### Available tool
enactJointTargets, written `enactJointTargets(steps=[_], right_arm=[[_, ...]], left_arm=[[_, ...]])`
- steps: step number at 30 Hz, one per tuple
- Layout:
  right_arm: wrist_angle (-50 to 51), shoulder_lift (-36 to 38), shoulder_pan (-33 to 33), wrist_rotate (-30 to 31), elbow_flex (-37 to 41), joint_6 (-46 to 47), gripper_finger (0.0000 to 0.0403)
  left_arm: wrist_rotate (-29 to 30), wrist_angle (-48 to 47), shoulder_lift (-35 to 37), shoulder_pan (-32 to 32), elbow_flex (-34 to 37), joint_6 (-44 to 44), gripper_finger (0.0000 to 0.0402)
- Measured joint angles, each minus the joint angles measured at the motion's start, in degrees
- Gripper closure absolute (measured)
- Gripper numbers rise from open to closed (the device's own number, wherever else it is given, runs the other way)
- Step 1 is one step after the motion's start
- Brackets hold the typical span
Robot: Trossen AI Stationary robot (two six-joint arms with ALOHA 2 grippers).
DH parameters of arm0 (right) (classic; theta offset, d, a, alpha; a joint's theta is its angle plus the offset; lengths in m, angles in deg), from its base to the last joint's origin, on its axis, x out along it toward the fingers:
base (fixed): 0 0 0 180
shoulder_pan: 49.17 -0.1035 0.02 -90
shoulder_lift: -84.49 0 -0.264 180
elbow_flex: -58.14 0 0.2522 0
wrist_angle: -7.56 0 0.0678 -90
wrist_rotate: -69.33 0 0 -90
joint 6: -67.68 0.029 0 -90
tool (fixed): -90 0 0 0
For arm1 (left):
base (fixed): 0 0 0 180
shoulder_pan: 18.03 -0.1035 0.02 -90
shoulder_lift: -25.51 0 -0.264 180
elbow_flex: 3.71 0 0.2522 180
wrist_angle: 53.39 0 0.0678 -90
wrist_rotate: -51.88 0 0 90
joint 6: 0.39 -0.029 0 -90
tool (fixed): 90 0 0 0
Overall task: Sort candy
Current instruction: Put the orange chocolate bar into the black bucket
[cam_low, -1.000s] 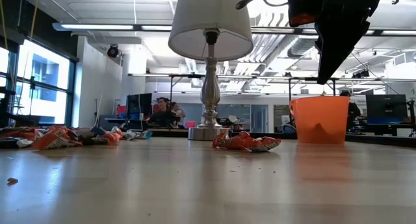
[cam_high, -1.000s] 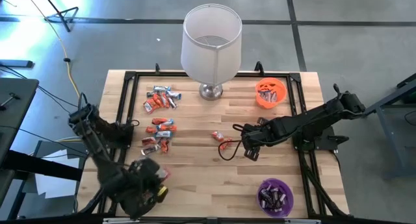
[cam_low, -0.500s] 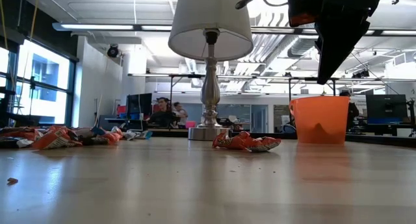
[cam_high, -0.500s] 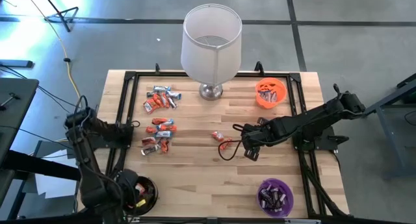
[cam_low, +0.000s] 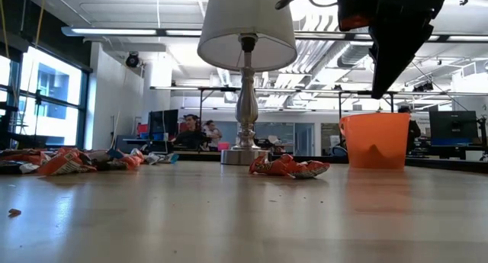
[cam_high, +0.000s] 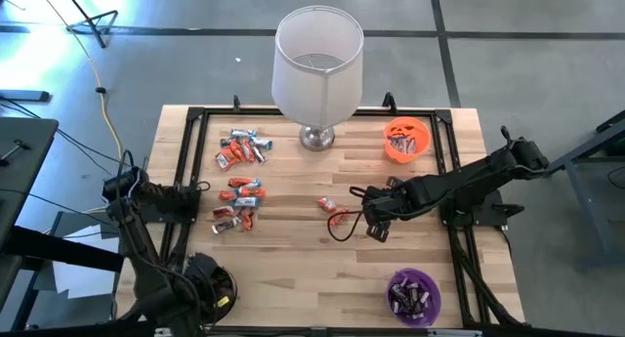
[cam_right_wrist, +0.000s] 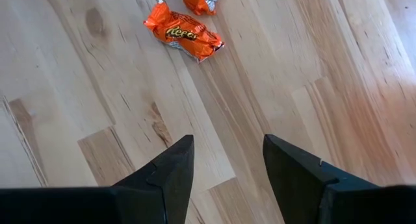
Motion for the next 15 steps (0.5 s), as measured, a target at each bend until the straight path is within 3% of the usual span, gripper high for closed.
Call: enactJointTargets(steps=[8, 15], right_arm=[[-0.4, 0.0, 0.0, 0.0, 0.0, 0.0, 0.0222], [-0.5, 0.0, 0.0, 0.0, 0.0, 0.0, 0.0222]], left_arm=[[8.1, -2.0, 0.0, -7.8, -2.8, -14.3, 0.0197], [15.8, 1.6, 0.1, -18.2, -3.0, -41.6, 0.0197]])
